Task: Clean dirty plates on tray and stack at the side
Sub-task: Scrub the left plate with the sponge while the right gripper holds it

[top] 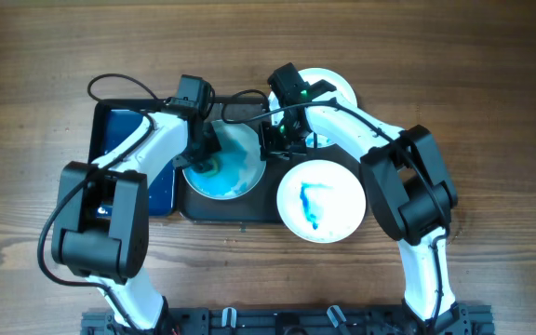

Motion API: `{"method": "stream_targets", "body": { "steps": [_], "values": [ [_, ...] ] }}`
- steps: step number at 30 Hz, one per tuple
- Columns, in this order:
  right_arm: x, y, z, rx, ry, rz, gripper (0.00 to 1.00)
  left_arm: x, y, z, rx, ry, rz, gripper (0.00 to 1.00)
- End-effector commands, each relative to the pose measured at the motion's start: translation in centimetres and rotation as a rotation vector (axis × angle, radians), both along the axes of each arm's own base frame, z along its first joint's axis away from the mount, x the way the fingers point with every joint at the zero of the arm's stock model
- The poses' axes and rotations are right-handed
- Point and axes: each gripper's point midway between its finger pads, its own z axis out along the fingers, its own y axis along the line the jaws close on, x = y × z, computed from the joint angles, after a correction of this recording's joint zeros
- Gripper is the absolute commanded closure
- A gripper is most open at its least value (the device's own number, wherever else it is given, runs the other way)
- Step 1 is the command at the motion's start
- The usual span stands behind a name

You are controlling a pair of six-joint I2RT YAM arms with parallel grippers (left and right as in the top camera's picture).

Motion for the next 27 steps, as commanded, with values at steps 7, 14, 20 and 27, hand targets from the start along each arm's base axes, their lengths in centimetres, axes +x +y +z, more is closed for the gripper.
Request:
{"method": "stream_targets", "body": {
  "steps": [7,14,20,27],
  "values": [
    [-0.7,0.5,-0.6,0.023,0.019,0.031,0.96,-6.9,-6.6,-1.1,-0.271,0.272,-0.172,0.96],
    [-0.7,0.6,-0.6,0.025,0.017,0.028,0.96,-7.1,-13.2,0.3,-0.509,0.241,-0.278,0.96],
    [-0.8,0.5,-0.6,0.02,0.023,0.029,0.96,-2.7,-11.1,-0.6,-0.361,0.073,-0.173,0.96],
    [-0.8,0.5,-0.6,0.021,0.02,0.029,0.96,0.5,-1.2,-1.0,0.088,-0.058,-0.007,0.96]
  ]
}}
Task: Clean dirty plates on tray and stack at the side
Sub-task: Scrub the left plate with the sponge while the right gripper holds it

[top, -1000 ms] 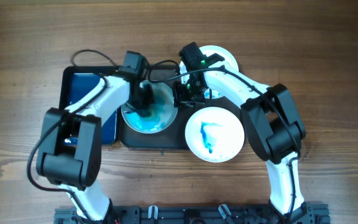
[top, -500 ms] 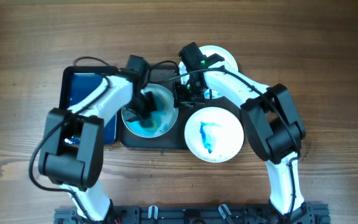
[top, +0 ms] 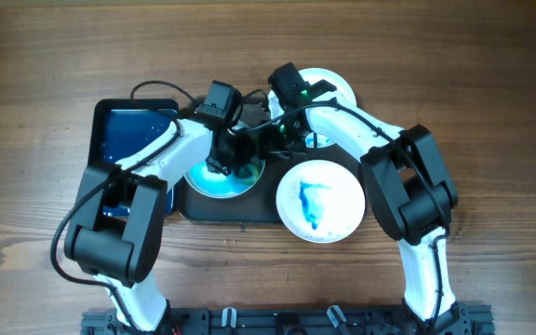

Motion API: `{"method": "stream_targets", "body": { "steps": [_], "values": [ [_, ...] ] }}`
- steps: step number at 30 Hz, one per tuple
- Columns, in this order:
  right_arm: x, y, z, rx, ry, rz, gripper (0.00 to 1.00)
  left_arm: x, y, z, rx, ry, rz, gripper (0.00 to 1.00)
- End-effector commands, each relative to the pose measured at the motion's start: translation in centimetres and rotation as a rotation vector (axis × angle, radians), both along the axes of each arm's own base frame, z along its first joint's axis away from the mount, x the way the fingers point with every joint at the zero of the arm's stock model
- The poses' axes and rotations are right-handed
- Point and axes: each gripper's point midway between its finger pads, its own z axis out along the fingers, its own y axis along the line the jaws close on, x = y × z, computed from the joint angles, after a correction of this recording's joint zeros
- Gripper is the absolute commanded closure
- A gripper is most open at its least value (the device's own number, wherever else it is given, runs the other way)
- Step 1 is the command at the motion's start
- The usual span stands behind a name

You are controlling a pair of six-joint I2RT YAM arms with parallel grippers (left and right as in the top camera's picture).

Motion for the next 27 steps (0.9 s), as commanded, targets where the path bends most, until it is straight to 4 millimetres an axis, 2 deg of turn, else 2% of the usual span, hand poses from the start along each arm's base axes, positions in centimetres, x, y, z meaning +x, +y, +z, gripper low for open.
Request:
{"method": "stream_targets", "body": {
  "steps": [1,4,6,8,10,12,15,19,23,25,27],
  "values": [
    [-1.0,0.4,-0.6,0.009,0.036,0.015,0.96,1.4,9.3,-1.0,0.409,-0.063,0.172,0.96],
    [-0.9,0.4,-0.6,0.007,0.033,0.014,0.96,0.1,11.6,-0.7,0.511,-0.023,0.238,0.96],
    [-0.9,0.4,-0.6,0.009,0.031,0.014,0.96,-1.2,11.8,-0.9,0.517,0.034,0.224,0.96],
    [-0.8,0.4,-0.6,0.009,0.03,0.014,0.96,-2.8,10.9,-1.3,0.467,0.109,0.193,0.96],
    [-0.8,0.4,-0.6,0.009,0.03,0.014,0.96,-4.6,8.4,-1.7,0.324,0.206,0.103,0.96],
    [-0.8,0.4,-0.6,0.009,0.03,0.014,0.96,-5.5,5.0,-1.6,0.134,0.248,-0.038,0.96],
    [-0.8,0.4,-0.6,0.01,0.031,0.014,0.96,-6.1,-0.7,0.2,-0.211,0.211,-0.299,0.96],
    [-0.9,0.4,-0.6,0.009,0.031,0.014,0.96,-4.3,-1.8,0.6,-0.263,0.112,-0.339,0.96],
    [-0.9,0.4,-0.6,0.009,0.031,0.014,0.96,-0.7,-2.6,1.1,-0.268,-0.047,-0.349,0.96],
    [-0.9,0.4,-0.6,0.009,0.03,0.014,0.96,1.0,-0.9,0.3,-0.158,-0.069,-0.227,0.96],
    [-0.9,0.4,-0.6,0.009,0.03,0.016,0.96,2.3,2.9,-0.7,0.053,-0.082,-0.05,0.96]
  ]
}}
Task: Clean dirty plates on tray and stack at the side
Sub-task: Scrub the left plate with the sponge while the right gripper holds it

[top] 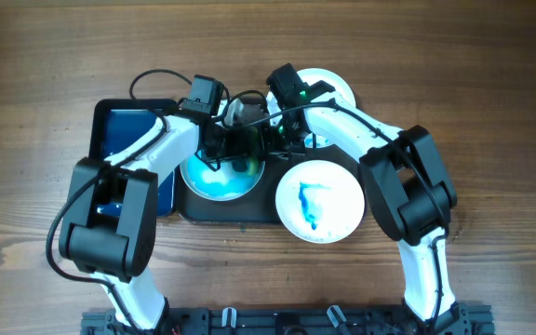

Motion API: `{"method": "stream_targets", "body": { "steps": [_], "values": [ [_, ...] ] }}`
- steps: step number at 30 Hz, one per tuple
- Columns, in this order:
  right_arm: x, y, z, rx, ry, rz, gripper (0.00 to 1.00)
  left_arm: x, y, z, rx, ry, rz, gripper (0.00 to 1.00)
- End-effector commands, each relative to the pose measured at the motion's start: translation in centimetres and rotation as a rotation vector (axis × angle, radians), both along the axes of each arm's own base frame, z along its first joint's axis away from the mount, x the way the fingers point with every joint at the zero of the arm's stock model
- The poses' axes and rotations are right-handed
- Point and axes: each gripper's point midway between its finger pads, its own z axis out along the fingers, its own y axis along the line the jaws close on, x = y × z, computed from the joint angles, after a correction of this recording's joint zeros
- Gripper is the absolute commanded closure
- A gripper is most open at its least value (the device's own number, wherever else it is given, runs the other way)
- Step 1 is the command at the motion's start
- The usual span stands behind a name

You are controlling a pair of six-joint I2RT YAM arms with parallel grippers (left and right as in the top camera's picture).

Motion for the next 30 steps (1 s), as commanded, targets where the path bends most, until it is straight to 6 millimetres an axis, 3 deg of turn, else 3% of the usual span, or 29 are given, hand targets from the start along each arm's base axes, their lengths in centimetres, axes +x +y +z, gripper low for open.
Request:
{"method": "stream_targets", "body": {
  "steps": [1,4,6,8,11,13,16,19,22,24,27,30],
  "values": [
    [-0.6,0.2,-0.6,0.01,0.026,0.009,0.96,1.6,7.3,-2.2,0.379,-0.021,0.343,0.96],
    [-0.6,0.2,-0.6,0.011,0.025,0.009,0.96,0.1,12.0,-2.0,0.611,0.0,0.528,0.96],
    [-0.5,0.3,-0.6,0.013,0.021,0.009,0.96,-1.4,13.7,-1.8,0.703,0.037,0.581,0.96],
    [-0.4,0.3,-0.6,0.015,0.018,0.009,0.96,-2.5,13.7,-1.9,0.715,0.084,0.562,0.96],
    [-0.4,0.3,-0.6,0.015,0.019,0.009,0.96,-5.0,10.5,-2.7,0.576,0.227,0.432,0.96],
    [-0.4,0.3,-0.6,0.014,0.019,0.009,0.96,-6.0,6.0,-2.8,0.364,0.284,0.219,0.96],
    [-0.4,0.3,-0.6,0.014,0.019,0.009,0.96,-7.2,0.2,-1.1,0.041,0.28,-0.076,0.96],
    [-0.4,0.3,-0.6,0.015,0.021,0.007,0.96,-6.8,-1.4,-0.3,-0.057,0.24,-0.139,0.96],
    [-0.4,0.3,-0.6,0.014,0.021,0.007,0.96,-4.7,-1.6,-0.4,-0.062,0.15,-0.13,0.96],
    [-0.5,0.3,-0.6,0.014,0.021,0.007,0.96,-2.5,-0.3,-0.9,0.015,0.091,-0.033,0.96],
    [-0.4,0.3,-0.6,0.014,0.021,0.007,0.96,0.8,5.1,-2.1,0.283,0.012,0.25,0.96],
    [-0.4,0.3,-0.6,0.013,0.02,0.007,0.96,1.6,9.5,-1.8,0.48,-0.022,0.407,0.96]
  ]
}}
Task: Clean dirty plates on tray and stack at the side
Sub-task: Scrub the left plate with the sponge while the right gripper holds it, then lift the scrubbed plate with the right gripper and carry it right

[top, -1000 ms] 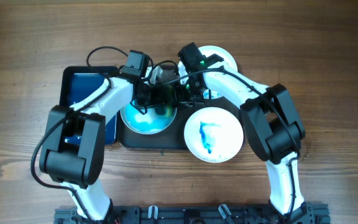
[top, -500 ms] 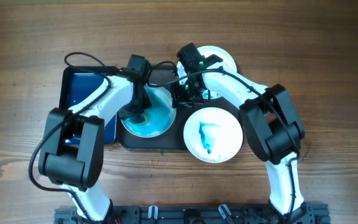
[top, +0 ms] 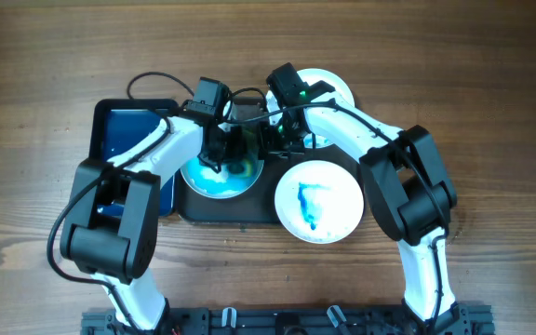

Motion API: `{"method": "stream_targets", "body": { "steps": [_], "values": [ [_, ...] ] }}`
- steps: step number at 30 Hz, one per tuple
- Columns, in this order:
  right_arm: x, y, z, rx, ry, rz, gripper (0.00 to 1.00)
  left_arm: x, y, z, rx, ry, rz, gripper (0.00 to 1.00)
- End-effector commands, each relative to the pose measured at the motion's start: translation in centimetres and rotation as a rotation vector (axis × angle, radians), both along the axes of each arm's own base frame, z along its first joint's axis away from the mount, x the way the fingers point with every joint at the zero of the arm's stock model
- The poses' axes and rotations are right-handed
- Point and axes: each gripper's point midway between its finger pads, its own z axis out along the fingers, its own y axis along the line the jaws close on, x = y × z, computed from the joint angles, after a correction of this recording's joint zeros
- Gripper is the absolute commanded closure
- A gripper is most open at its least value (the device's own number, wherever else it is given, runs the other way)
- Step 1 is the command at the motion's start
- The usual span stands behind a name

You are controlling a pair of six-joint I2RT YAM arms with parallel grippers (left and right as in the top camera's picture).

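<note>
On the black tray (top: 214,208) lies a plate (top: 210,180) smeared with blue-green. My left gripper (top: 223,151) hangs over its far side, shut on a dark sponge (top: 242,166) that presses on the plate. At the plate's right rim my right gripper (top: 270,141) appears shut on the edge. A second white plate (top: 322,200) with a blue smear in its middle lies at the tray's right end. At the back right a clean white plate (top: 335,86) shows partly from under the right arm.
A blue rectangular basin (top: 127,140) lies left of the tray, partly under my left arm. Cables loop above both wrists. Bare wooden table (top: 491,112) surrounds everything.
My left gripper with the sponge has shifted slightly right and toward the near side on the plate. The right gripper and both other plates have not moved.
First my left gripper held the sponge on the plate's left part, with the right gripper at the right rim. Then the sponge was near the plate's centre-right, then at its far side. It now sits on the far right part, the right gripper unmoved throughout.
</note>
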Motion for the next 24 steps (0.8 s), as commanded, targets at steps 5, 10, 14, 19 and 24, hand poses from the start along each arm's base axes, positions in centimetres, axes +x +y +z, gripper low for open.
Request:
{"method": "stream_targets", "body": {
  "steps": [5,10,14,19,24],
  "values": [
    [-0.4,-0.1,-0.8,-0.013,0.026,-0.01,0.96,2.1,8.6,2.6,0.393,-0.025,0.276,0.96],
    [-0.3,-0.4,-1.0,-0.032,0.02,-0.016,0.96,1.7,9.8,7.8,0.369,0.064,0.295,0.96],
    [-0.2,-0.4,-0.9,-0.036,0.016,-0.022,0.95,0.7,11.2,11.3,0.257,0.148,0.263,0.96],
    [0.5,-1.4,1.3,-0.175,-0.11,-0.022,0.96,0.6,14.6,12.4,0.154,0.166,0.358,0.96],
    [1.4,-3.4,7.6,-0.415,-0.41,-0.031,0.96,0.5,16.3,12.4,0.15,0.172,0.406,0.96]
  ]
}}
